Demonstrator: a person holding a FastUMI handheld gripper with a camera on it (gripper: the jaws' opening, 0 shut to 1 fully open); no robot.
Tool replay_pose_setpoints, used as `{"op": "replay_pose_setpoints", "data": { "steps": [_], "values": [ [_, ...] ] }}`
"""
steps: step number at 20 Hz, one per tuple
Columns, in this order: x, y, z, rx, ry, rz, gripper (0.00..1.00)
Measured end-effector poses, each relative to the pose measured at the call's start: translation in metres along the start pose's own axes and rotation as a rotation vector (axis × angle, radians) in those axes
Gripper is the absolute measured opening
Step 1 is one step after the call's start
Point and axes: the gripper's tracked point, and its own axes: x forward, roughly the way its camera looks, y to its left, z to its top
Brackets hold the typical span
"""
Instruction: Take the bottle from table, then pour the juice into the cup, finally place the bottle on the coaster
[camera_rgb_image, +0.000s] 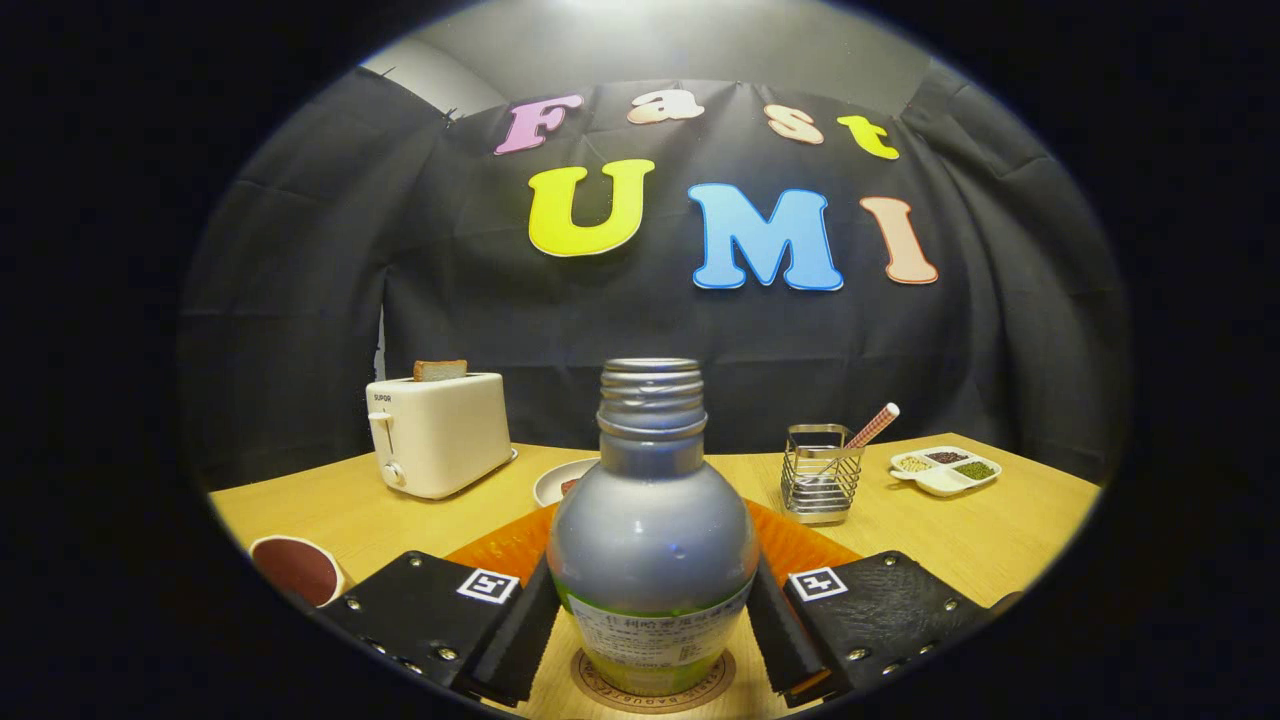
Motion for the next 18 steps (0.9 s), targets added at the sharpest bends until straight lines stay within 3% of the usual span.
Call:
{"op": "replay_pose_setpoints", "data": {
  "steps": [4,10,18],
  "values": [
    [-0.016,-0.001,0.027,0.012,-0.033,0.006,0.95],
    [-0.053,-0.011,0.096,-0.093,-0.085,-0.01,0.95],
    [-0.099,-0.033,0.202,-0.038,-0.136,-0.061,0.94]
  ]
}}
